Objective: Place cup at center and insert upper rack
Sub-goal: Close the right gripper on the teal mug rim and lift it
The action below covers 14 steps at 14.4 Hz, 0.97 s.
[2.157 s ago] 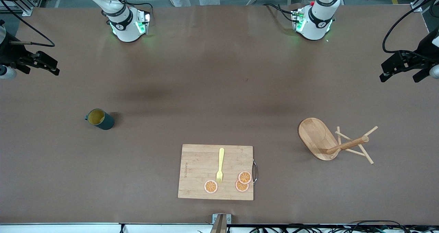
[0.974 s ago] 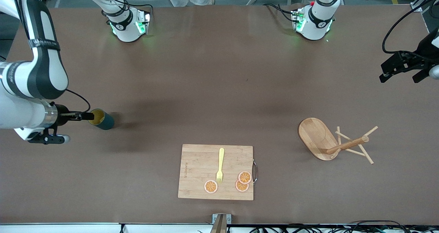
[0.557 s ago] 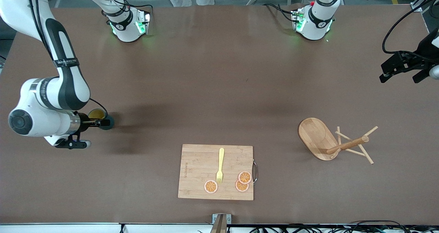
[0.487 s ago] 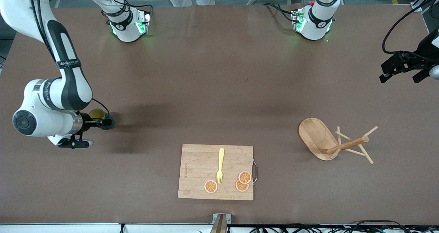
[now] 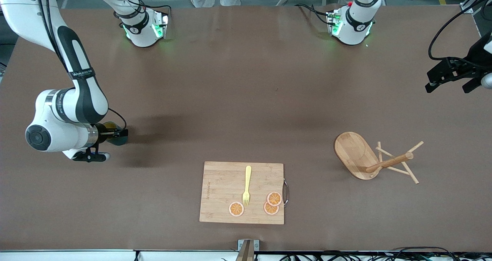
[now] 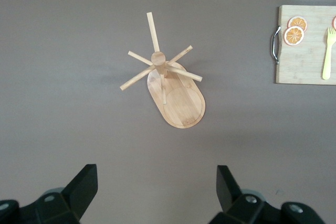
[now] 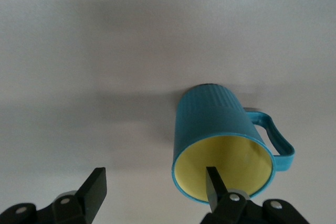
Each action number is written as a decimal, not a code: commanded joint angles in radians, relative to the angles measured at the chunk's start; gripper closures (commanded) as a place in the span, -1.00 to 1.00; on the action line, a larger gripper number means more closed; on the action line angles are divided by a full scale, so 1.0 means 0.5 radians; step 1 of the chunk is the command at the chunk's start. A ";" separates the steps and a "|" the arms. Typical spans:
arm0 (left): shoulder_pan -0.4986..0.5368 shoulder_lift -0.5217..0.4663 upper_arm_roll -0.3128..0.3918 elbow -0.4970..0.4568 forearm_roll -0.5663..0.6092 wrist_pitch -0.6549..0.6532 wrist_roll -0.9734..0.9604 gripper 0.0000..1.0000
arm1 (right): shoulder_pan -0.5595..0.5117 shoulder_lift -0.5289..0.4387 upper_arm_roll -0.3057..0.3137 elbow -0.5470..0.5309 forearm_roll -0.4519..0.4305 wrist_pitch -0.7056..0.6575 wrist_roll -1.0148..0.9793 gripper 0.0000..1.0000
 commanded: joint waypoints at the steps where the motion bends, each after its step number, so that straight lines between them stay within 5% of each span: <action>1: -0.006 -0.006 -0.002 0.004 0.008 0.013 -0.015 -1.00 | -0.004 -0.034 0.004 -0.072 0.005 0.035 0.006 -0.62; 4: -0.006 -0.006 -0.002 0.004 0.008 0.013 -0.015 -1.00 | -0.020 0.000 0.001 -0.072 0.005 0.060 0.006 -0.56; 14: -0.006 -0.006 -0.002 0.004 0.008 0.013 -0.015 -1.00 | -0.032 0.040 -0.002 -0.072 0.005 0.084 0.003 0.12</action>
